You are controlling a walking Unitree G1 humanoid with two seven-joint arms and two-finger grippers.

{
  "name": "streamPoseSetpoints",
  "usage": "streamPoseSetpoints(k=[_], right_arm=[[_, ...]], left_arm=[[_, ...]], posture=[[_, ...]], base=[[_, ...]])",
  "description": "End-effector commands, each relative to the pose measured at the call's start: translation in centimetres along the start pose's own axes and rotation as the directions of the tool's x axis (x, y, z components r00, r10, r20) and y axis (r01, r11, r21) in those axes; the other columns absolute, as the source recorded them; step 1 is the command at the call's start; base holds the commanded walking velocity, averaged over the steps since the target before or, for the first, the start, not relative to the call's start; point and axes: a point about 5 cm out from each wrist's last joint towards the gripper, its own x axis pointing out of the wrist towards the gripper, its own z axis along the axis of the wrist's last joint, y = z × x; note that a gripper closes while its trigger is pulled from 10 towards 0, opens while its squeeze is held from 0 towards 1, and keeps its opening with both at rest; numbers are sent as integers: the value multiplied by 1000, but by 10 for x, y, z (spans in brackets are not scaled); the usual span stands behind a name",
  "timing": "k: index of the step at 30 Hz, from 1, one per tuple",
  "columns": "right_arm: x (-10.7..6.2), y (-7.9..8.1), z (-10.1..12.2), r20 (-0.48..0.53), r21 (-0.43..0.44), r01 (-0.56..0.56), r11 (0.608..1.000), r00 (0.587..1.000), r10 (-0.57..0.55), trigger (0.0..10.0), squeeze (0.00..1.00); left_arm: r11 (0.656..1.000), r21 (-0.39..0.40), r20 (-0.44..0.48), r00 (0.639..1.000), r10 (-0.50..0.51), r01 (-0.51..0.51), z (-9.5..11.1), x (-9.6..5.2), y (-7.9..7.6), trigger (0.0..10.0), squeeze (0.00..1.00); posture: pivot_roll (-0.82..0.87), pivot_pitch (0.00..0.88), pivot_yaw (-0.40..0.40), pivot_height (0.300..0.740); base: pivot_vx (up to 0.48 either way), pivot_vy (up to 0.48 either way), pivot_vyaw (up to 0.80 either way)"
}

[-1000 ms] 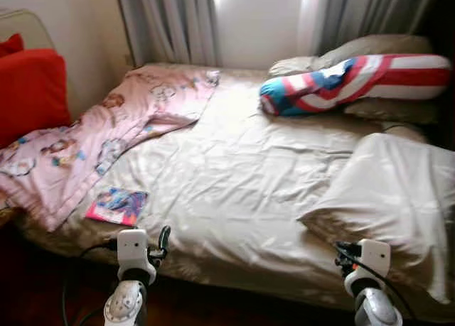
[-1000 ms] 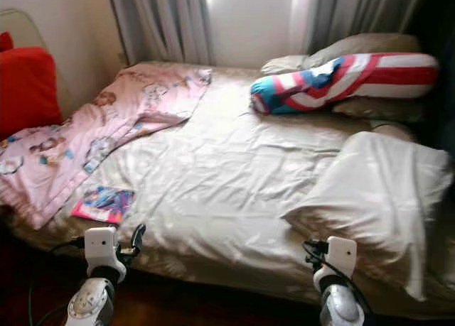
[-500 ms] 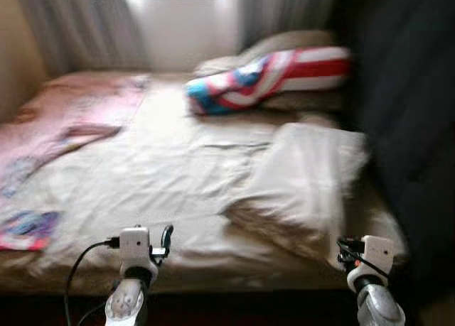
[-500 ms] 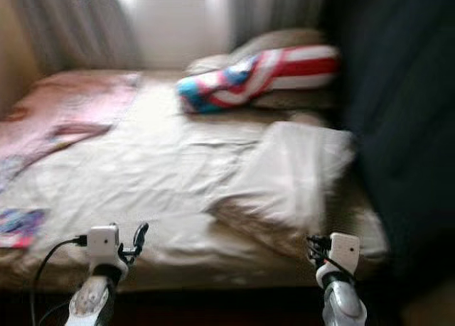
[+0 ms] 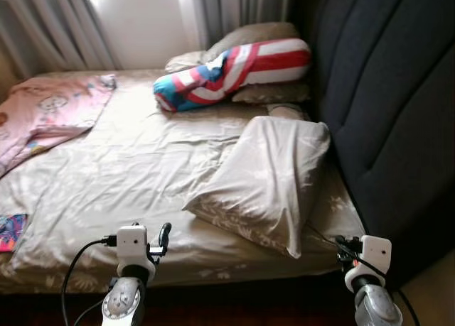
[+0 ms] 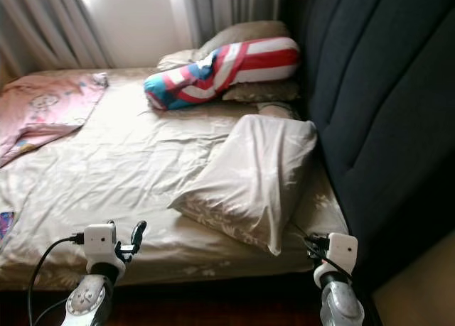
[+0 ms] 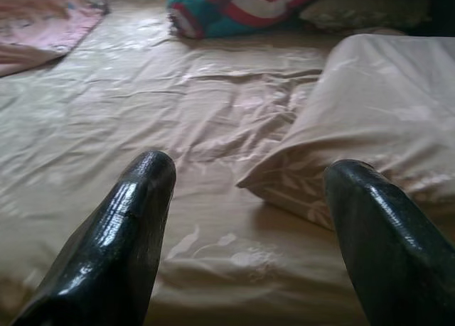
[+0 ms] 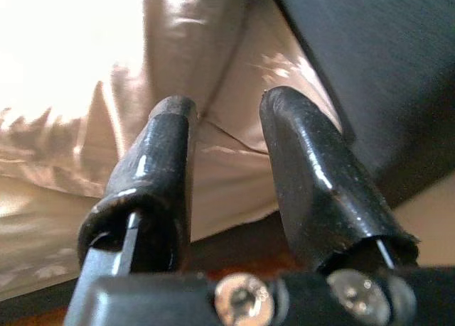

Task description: Clean up the room

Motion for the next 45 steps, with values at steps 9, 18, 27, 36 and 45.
streamPoseSetpoints(k=[9,18,27,36,45], right_arm=[[0,7,-1,-7,-2,-44,999,999,44,10000,0],[-1,12,-2,-3,-45,-88,995,996,88,10000,0],[2,15,-1,-6,-22,-77,997,997,77,10000,0],[4,15,3,3,-16,-67,998,998,67,10000,0],[3,18,0,-12,-20,-92,996,996,92,10000,0]], left_arm=[[1000,-6,-21,1000,22,-22,-2,0,5,10000,0],[999,-9,-28,998,52,-52,-4,-2,11,10000,0],[998,-12,-27,998,59,-59,-2,0,11,10000,0],[998,-13,-24,998,59,-60,0,4,10,10000,0],[998,-16,-7,998,55,-56,3,5,10,10000,0]], posture=[[-77,0,19,740],[-71,0,15,740],[-71,0,15,740],[-77,0,16,740],[-81,0,16,740]], base=[[0,0,0],[54,0,139],[266,0,178],[299,0,0],[104,0,0]])
